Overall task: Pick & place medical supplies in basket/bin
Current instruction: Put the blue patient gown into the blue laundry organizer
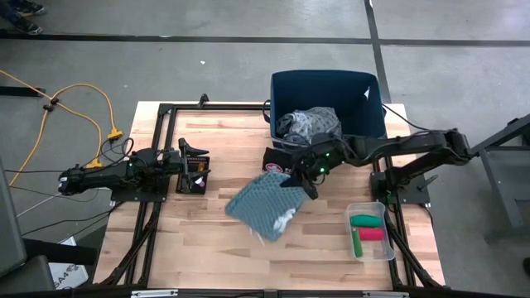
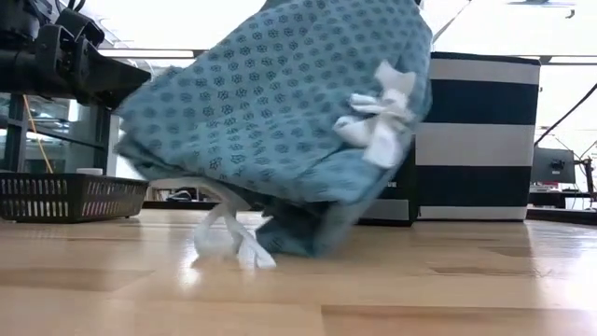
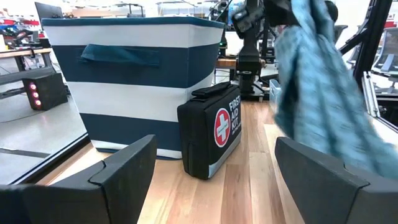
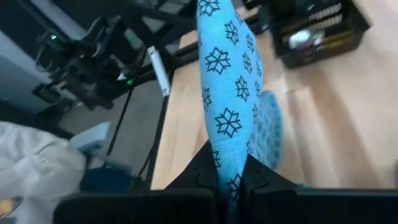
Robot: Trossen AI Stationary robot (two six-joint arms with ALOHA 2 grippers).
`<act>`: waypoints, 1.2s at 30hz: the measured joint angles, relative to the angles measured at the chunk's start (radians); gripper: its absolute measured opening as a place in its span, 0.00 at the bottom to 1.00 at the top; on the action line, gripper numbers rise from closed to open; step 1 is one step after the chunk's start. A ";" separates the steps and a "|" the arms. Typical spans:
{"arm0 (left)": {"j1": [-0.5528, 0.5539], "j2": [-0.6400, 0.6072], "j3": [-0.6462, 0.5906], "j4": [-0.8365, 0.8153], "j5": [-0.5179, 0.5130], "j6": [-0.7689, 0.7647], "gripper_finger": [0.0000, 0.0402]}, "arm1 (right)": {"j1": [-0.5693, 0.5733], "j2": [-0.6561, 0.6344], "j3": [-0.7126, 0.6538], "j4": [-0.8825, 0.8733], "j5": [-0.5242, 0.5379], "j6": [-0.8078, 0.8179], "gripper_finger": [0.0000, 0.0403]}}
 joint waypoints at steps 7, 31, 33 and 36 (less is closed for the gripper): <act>0.000 0.000 0.000 0.000 0.000 0.000 0.80 | -0.014 -0.052 0.152 -0.201 0.084 -0.147 0.01; 0.000 0.000 0.000 0.000 0.000 0.000 0.80 | -0.125 -0.051 0.654 -0.450 0.262 -0.407 0.01; 0.000 0.000 0.000 0.000 0.000 0.000 0.80 | -0.153 -0.050 0.686 -0.451 0.278 -0.426 0.01; 0.000 0.000 0.000 0.000 0.000 0.000 0.80 | -0.196 -0.050 0.735 -0.449 0.324 -0.441 0.01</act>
